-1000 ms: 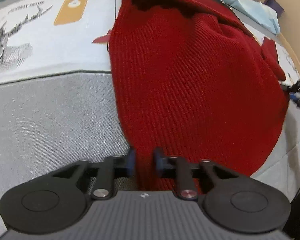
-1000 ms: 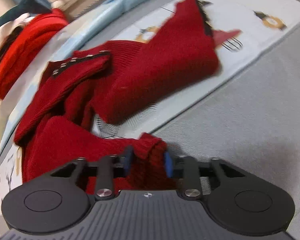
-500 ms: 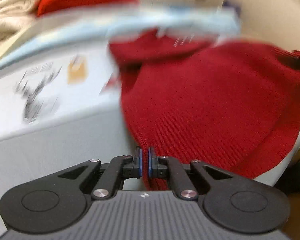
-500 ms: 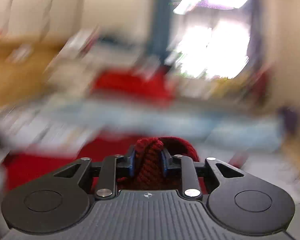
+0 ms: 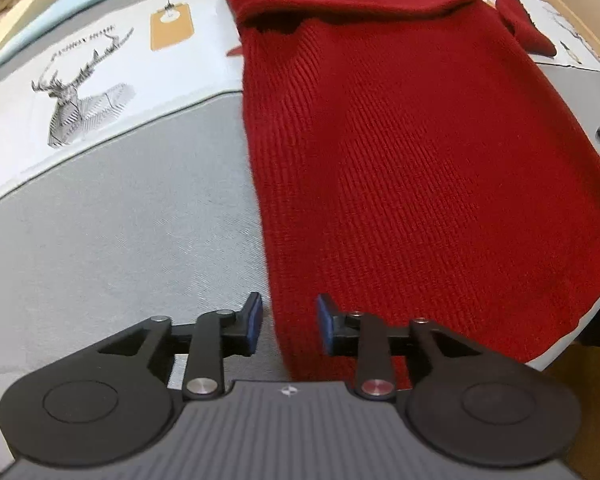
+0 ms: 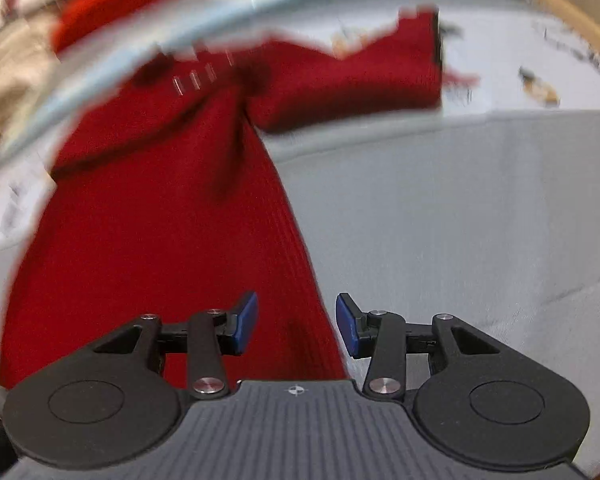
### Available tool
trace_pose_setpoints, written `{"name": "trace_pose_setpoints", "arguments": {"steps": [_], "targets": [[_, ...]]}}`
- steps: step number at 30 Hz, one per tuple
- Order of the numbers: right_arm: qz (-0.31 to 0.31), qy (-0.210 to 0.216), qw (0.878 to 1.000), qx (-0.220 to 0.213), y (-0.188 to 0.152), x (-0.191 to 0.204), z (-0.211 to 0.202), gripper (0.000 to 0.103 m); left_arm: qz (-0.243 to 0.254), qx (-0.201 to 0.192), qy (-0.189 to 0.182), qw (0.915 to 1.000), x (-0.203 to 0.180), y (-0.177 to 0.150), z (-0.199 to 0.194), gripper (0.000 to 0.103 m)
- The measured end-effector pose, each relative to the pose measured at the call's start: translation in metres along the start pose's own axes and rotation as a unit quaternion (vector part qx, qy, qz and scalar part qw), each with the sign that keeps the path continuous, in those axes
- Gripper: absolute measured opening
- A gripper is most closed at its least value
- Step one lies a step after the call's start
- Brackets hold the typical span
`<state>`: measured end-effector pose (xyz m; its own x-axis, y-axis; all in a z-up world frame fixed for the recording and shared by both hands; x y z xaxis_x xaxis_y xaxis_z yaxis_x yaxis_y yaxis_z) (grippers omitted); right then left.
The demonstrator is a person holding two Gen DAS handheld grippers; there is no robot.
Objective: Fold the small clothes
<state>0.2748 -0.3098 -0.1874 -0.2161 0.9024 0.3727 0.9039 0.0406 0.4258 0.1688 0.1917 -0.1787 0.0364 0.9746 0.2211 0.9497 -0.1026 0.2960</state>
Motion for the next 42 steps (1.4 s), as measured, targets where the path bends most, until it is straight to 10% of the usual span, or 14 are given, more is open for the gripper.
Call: {"name": "trace_pose_setpoints", "arguments": {"steps": [5, 13, 16, 18, 23, 24, 31, 36, 42], "targets": [[-0.050, -0.034, 0.997, 0.041, -0.023, 0.004, 0.024, 0.012, 0.006, 0.016, 0.019, 0.9997, -0.002, 0.000, 0.009, 0.035], [-0.025, -0.081, 0.996, -0.027, -0.028, -0.025, -0.052, 0.000, 0.005, -0.011, 0.014, 0.9998, -0.012, 0.013, -0.004, 0.035], [-0.050, -0.186, 0.981, 0.010, -0.047, -0.057, -0.054, 0.000, 0.011, -0.014, 0.011, 0.9998, -0.023, 0.021, -0.005, 0.035], [0.025, -0.111, 0.993, -0.017, -0.043, -0.064, -0.056, 0.000, 0.013, -0.014, 0.009, 0.9998, -0.029, 0.026, -0.003, 0.043], [0.030, 0.005, 0.998, -0.050, -0.027, -0.028, -0.044, 0.035, -0.011, 0.007, 0.030, 0.9995, -0.021, 0.031, 0.012, 0.047], [0.016, 0.005, 0.999, -0.044, -0.023, -0.021, -0.036, 0.048, -0.017, 0.012, 0.032, 0.9993, -0.018, 0.030, 0.015, 0.047], [-0.065, -0.081, 0.993, 0.054, -0.025, -0.006, 0.008, 0.049, -0.026, 0.057, -0.005, 0.9981, -0.015, -0.001, 0.027, 0.042], [-0.049, -0.109, 0.992, 0.038, -0.027, -0.018, 0.000, 0.004, -0.002, 0.026, -0.021, 0.9994, -0.026, -0.006, 0.014, 0.007], [-0.042, -0.091, 0.994, 0.031, -0.047, -0.036, -0.020, 0.000, 0.030, -0.003, -0.058, 0.9978, -0.041, -0.009, -0.015, 0.005]]}}
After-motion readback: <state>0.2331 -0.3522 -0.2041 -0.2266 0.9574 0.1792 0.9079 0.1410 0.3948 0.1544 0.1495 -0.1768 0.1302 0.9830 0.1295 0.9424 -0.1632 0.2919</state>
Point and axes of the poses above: each gripper's, at about its wrist camera, not at the fingertips, and z roughly the way its jaws point, x to its left, y to its top, the point moved 7 cm from there along z, roughly the way its jaws point, and after that the axes turned 12 degrees about y, right-handed, at the moved point
